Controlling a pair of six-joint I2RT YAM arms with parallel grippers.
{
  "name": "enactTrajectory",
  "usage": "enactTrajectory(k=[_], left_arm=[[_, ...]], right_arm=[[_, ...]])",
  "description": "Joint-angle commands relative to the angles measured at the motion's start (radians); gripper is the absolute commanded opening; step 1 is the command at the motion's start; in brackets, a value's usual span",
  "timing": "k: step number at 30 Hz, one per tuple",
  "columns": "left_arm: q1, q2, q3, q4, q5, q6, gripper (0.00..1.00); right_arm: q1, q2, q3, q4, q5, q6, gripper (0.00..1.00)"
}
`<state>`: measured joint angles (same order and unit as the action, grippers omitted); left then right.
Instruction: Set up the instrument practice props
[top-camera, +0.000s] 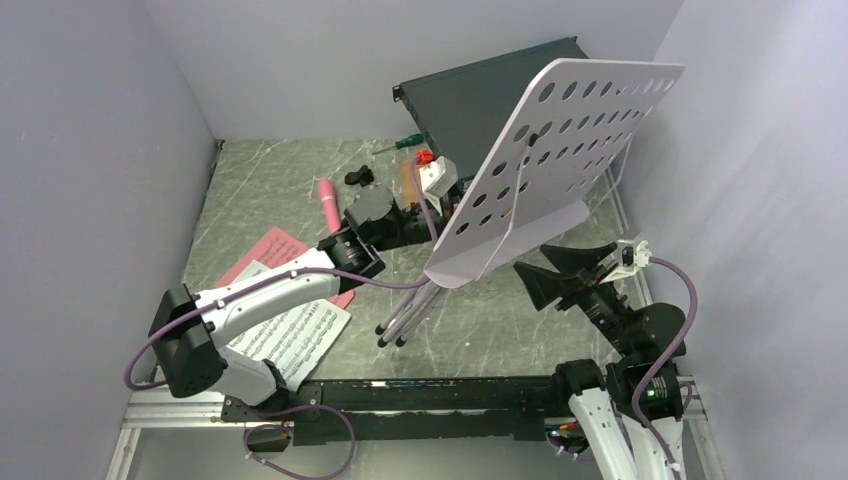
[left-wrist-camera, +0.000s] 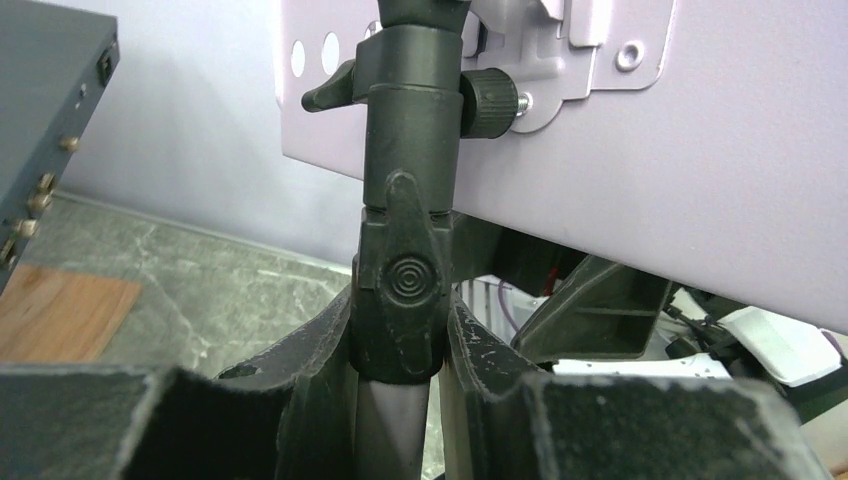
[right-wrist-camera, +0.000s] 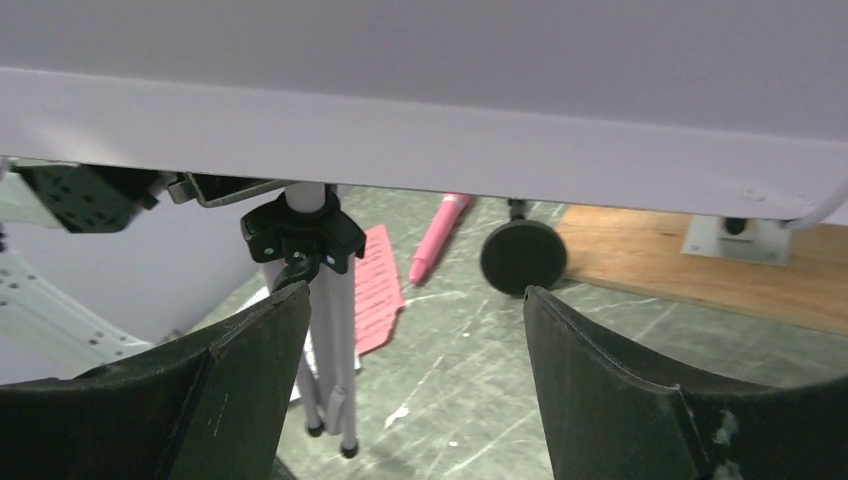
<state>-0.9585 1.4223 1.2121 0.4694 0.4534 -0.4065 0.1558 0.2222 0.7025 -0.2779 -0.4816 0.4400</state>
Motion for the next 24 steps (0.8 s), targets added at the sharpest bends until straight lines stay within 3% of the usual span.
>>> enactTrajectory(k=[1, 9, 20, 24], left_arm=[[0.002, -0.022, 0.140, 0.395, 0.025, -0.078, 0.00], [0.006, 0.034, 0.174, 0.469, 0.027, -0.129, 0.00], [0.023, 0.096, 0.237, 0.592, 0.056, -0.243, 0.00], [0.025, 0.127, 0.249, 0.653, 0.060, -0.290, 0.00]], right_arm=[[0.002, 0.000, -0.030, 0.151, -0.059, 0.195, 0.80], [0.002, -0.040, -0.087, 0.145, -0.004, 0.242, 0.83], [0.002, -0.028, -0.273, 0.595, -0.199, 0.397, 0.90], [0.004, -0.029, -0.338, 0.739, -0.166, 0.441, 0.95]])
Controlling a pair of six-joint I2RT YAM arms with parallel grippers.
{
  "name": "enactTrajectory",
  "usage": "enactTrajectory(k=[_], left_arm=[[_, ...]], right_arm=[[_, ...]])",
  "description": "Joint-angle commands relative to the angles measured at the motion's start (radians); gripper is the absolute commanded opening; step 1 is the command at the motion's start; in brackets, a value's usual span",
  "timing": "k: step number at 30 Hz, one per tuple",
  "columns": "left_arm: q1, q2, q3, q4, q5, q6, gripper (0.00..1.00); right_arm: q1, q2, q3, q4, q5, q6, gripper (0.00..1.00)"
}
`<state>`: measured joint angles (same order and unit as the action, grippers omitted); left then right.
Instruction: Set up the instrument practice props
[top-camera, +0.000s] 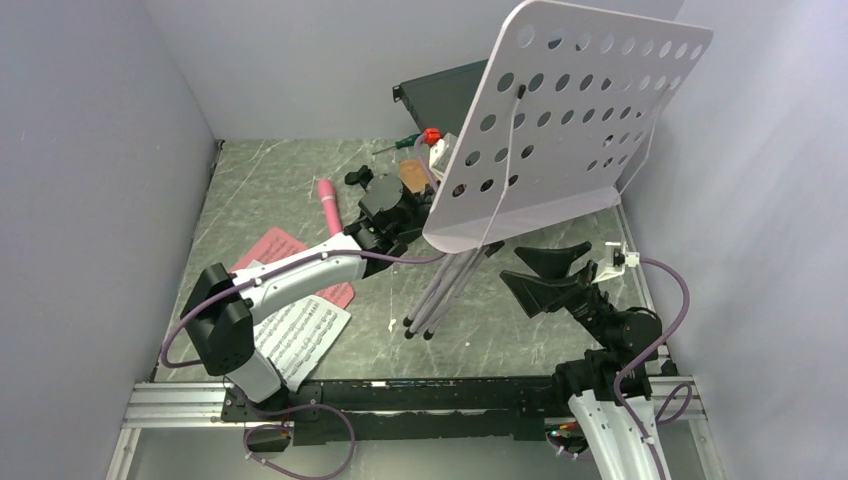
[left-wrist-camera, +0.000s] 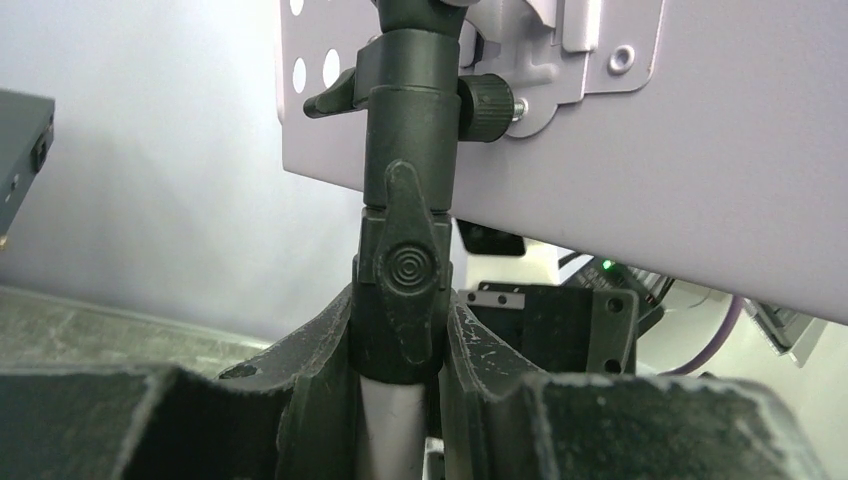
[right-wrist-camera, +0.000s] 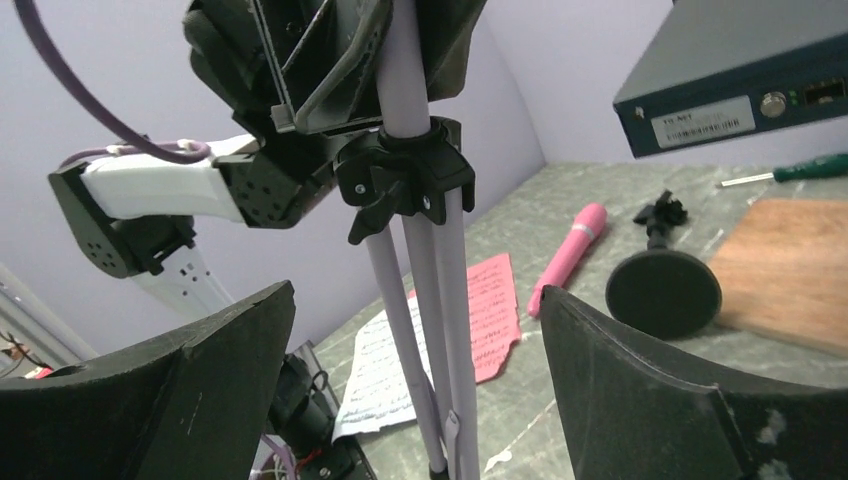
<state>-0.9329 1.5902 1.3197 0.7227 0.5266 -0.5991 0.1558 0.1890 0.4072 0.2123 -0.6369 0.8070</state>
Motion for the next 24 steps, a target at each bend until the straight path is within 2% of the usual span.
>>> enactTrajectory(k=[1, 4, 5, 11, 13, 21, 24], left_arm=[[0.000, -0.029, 0.148, 0.412, -0.012, -0.111, 0.00], [0.001, 0.005, 0.171, 0.452, -0.005, -0.150, 0.00], [0.001, 0.016, 0.181, 0.461, -0.003, -0.161, 0.00], [0.001, 0.051, 0.219, 0.467, 0.000, -0.186, 0.00], [0.001, 0.056, 0.225, 0.465, 0.000, -0.186, 0.00], [0.001, 0.074, 0.244, 0.474, 0.008, -0.193, 0.00], [0.001, 0.078, 0.255, 0.481, 0.015, -0.201, 0.00]], right_arm=[[0.003, 0.006, -0.055, 0.282, 0.001, 0.078, 0.96], [0.004, 0.041, -0.075, 0.353, 0.008, 0.080, 0.95], [0.004, 0.056, -0.074, 0.364, 0.004, 0.075, 0.92], [0.018, 0.160, -0.066, 0.412, -0.061, 0.013, 0.60], [0.034, 0.170, -0.072, 0.413, -0.057, -0.018, 0.54], [0.130, 0.208, -0.039, 0.307, -0.012, -0.192, 0.51], [0.165, 0.225, -0.030, 0.273, 0.028, -0.274, 0.46]])
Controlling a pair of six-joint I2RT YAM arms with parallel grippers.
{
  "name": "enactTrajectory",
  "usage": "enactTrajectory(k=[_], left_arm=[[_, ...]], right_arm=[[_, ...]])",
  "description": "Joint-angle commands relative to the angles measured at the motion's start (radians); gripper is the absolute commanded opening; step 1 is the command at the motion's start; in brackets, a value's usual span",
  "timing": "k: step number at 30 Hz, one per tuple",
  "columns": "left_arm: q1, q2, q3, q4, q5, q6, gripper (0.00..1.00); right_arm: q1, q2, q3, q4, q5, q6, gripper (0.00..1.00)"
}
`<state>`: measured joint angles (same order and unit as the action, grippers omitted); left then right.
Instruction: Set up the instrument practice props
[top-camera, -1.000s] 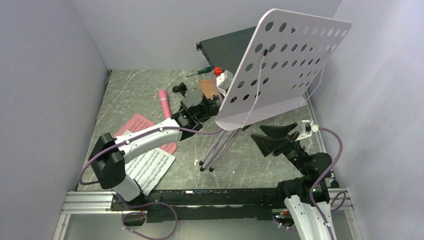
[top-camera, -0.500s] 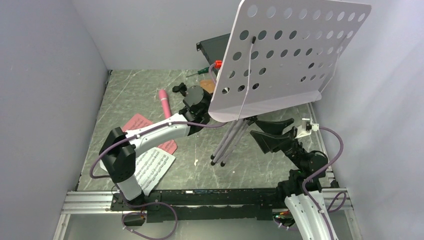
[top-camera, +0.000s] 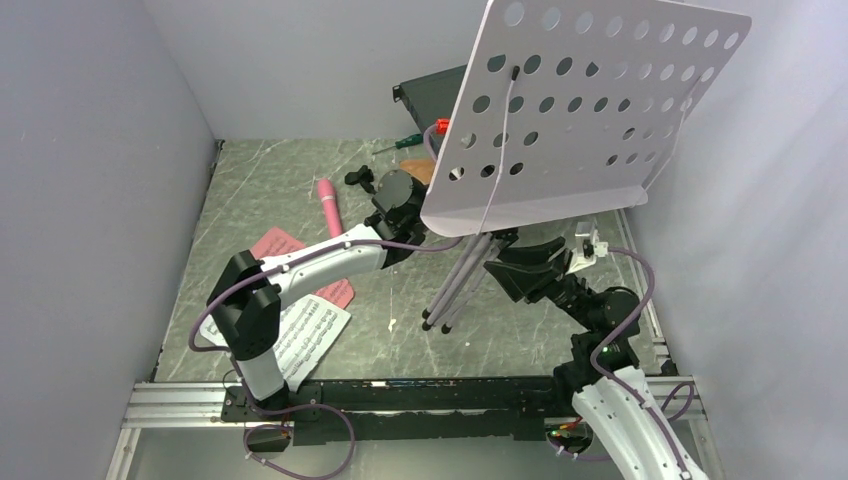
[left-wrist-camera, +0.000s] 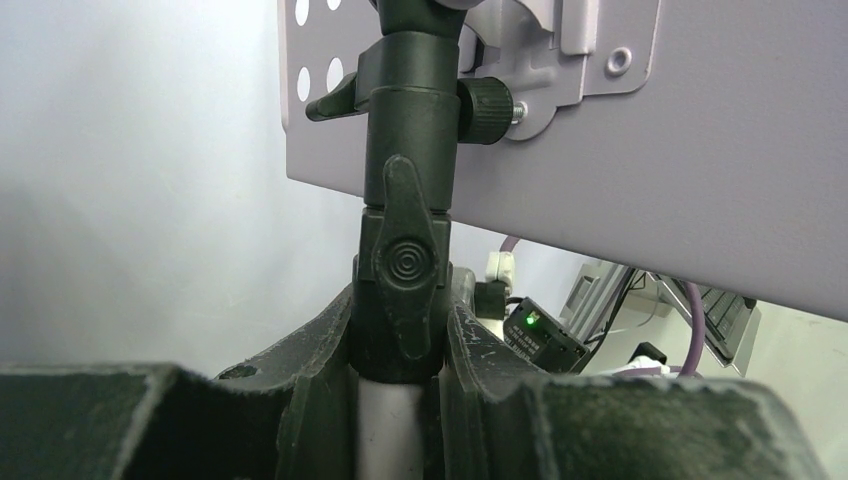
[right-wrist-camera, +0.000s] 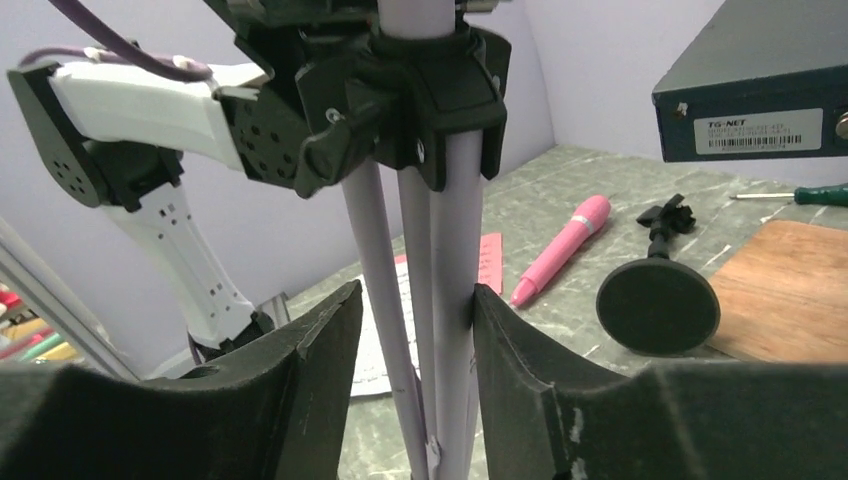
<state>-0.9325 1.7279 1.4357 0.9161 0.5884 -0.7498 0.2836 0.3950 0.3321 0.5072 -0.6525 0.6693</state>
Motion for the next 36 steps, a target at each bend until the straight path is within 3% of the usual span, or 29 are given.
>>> enactTrajectory(k=[1, 5, 9, 12, 23, 36], left_arm=[[0.000, -0.058, 0.144, 0.289, -0.043, -0.053, 0.00], [0.001, -0.054, 0.155, 0.293, -0.034, -0.059, 0.00], [0.001, -0.058, 0.161, 0.297, -0.028, -0.062, 0.00], [0.001, -0.064, 0.170, 0.313, -0.016, -0.073, 0.00], [0.004, -0.196, 0.201, 0.246, 0.034, 0.050, 0.00], [0.079, -0.261, 0.152, 0.280, -0.005, 0.055, 0.00]], right_arm=[[0.046, 0.026, 0.044, -0.023, 0.054, -0.152, 0.44], [0.080, 0.069, 0.059, -0.006, 0.060, -0.202, 0.29], [0.112, 0.098, 0.084, -0.060, 0.101, -0.274, 0.23], [0.125, 0.102, 0.093, -0.098, 0.113, -0.342, 0.00], [0.189, 0.105, 0.089, -0.315, 0.219, -0.579, 0.00], [0.467, 0.201, 0.104, -0.490, 0.691, -0.734, 0.00]])
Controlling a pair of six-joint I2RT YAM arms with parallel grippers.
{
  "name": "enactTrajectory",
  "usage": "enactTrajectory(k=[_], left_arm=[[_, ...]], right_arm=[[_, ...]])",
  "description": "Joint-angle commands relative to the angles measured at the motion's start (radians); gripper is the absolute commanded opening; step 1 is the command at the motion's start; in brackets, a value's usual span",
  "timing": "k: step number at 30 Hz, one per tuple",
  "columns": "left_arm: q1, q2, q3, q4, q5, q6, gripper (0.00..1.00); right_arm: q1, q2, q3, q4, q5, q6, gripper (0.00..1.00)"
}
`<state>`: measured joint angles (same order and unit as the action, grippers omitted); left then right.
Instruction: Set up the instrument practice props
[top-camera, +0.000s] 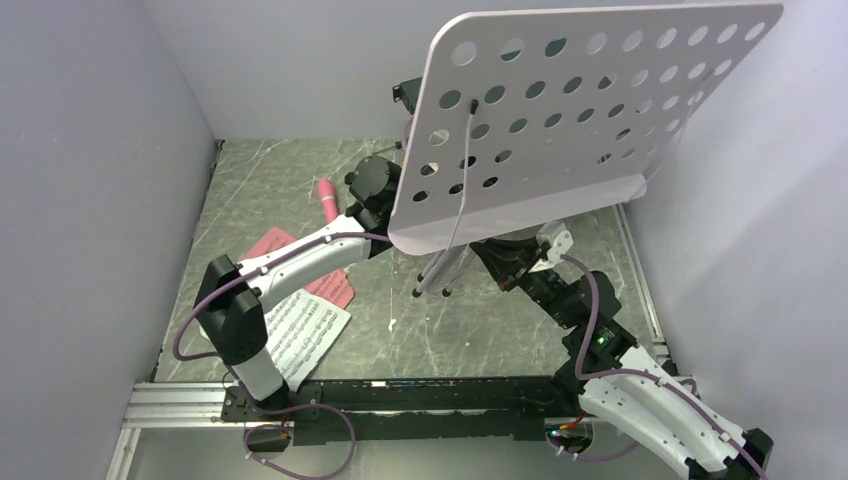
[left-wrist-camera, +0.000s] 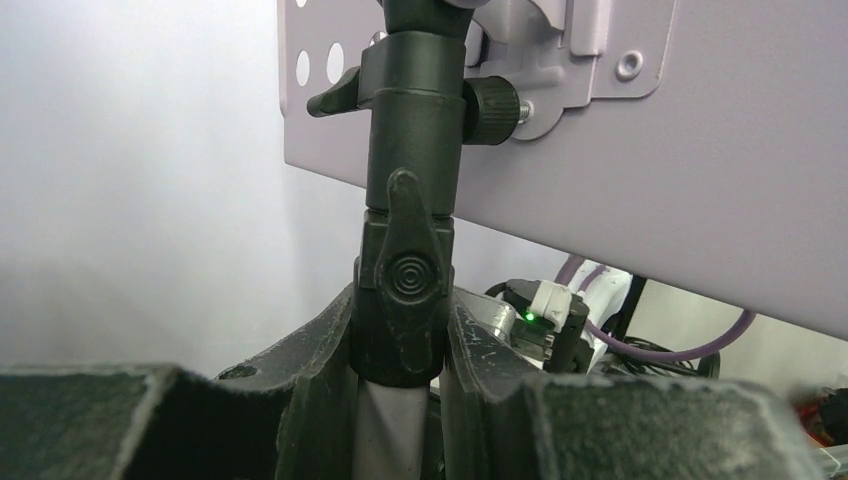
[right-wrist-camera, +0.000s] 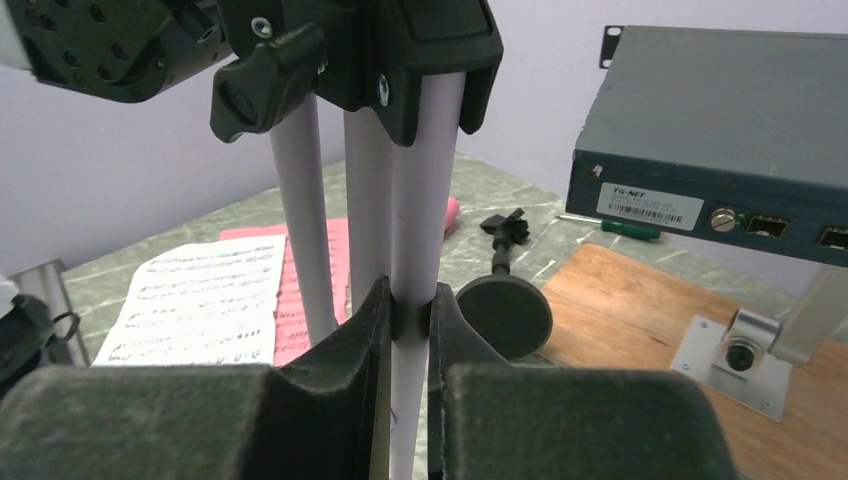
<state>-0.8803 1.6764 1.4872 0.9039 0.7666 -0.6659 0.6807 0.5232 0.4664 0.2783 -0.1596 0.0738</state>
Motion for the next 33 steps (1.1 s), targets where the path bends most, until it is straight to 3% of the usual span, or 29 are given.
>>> enactTrajectory(k=[1, 8, 15, 19, 27, 33], left_arm=[[0.026, -0.219, 0.096, 0.281, -0.182, -0.015, 0.00], [0.029, -0.260, 0.082, 0.235, -0.174, 0.052, 0.00], [0.031, -0.301, 0.067, 0.221, -0.174, 0.075, 0.00], [0.032, -0.324, 0.038, 0.198, -0.184, 0.090, 0.00], [0.031, -0.381, -0.160, 0.168, -0.248, 0.095, 0.00], [0.032, -0.380, -0.264, 0.151, -0.199, 0.082, 0.00]], right_arm=[[0.096, 0.085, -0.033, -0.263, 0.226, -0.140, 0.00], [0.131, 0.055, -0.104, -0.199, 0.293, -0.106, 0.00], [0.131, 0.090, -0.114, -0.240, 0.421, -0.121, 0.00], [0.130, 0.019, -0.122, -0.246, 0.451, -0.113, 0.00], [0.129, 0.032, -0.105, -0.275, 0.600, -0.102, 0.00], [0.130, -0.002, -0.148, -0.189, 0.505, -0.143, 0.00]])
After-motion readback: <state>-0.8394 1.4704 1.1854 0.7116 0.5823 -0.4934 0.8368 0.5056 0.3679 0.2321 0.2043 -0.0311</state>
